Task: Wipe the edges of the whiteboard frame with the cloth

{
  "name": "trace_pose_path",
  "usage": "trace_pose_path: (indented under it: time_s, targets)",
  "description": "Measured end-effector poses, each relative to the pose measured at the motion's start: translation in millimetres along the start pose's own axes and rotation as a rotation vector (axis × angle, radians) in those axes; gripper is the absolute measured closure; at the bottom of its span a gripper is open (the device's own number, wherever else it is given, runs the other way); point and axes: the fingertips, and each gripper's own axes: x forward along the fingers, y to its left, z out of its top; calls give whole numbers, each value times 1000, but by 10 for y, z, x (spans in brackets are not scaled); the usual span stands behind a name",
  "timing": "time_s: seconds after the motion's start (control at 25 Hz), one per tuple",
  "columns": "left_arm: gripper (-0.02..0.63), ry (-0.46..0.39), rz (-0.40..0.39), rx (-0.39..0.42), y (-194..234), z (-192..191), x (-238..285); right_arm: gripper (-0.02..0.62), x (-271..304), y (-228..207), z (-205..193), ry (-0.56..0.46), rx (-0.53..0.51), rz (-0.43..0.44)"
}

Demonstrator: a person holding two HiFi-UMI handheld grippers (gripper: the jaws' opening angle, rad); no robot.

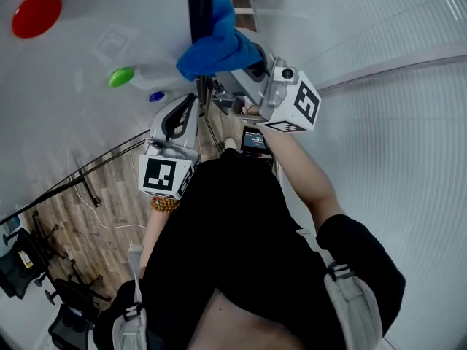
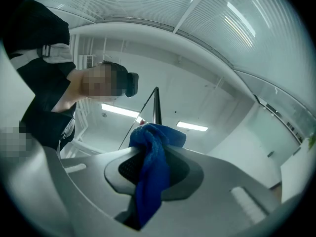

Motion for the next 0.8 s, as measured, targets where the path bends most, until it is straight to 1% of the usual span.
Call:
trace_pose_path:
  time_s: [0.56, 0.8]
  targets:
    - [605, 7, -5, -8, -12, 0, 71, 506, -237, -92, -248, 45, 5, -68]
    - [605, 9, -5, -11, -30, -97, -29, 505, -395, -23, -447, 68, 22, -99]
